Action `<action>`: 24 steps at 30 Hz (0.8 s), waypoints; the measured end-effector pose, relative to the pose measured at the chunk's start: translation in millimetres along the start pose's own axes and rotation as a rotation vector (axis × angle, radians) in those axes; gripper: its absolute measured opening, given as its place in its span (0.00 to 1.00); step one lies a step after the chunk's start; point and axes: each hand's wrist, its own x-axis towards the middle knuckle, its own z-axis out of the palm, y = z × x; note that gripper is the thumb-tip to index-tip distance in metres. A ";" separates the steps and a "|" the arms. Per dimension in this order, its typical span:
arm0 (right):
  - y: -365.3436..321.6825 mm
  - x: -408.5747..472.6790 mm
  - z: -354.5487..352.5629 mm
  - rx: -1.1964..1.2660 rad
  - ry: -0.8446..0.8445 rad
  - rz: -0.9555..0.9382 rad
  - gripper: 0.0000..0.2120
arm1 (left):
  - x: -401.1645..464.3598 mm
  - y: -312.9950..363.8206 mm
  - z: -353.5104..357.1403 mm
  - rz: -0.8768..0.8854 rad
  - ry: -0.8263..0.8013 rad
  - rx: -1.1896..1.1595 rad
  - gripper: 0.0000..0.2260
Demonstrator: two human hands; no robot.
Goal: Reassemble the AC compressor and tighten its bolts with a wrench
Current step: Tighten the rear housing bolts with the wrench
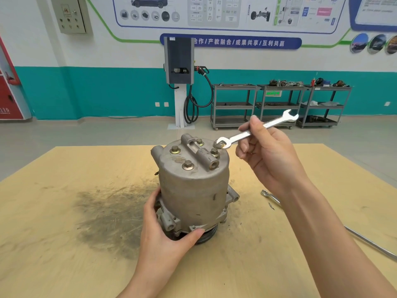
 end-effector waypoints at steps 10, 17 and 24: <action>10.4 2.6 2.7 0.033 -0.013 0.188 0.11 | -0.2 -0.6 -0.2 0.012 -0.011 0.001 0.45; 9.7 -0.8 3.5 -0.062 0.000 -0.004 0.12 | -0.5 1.1 -0.7 0.011 -0.006 0.011 0.45; 16.2 -12.9 10.9 -0.466 0.095 -0.590 0.10 | -0.7 2.7 -0.9 0.010 -0.001 0.026 0.45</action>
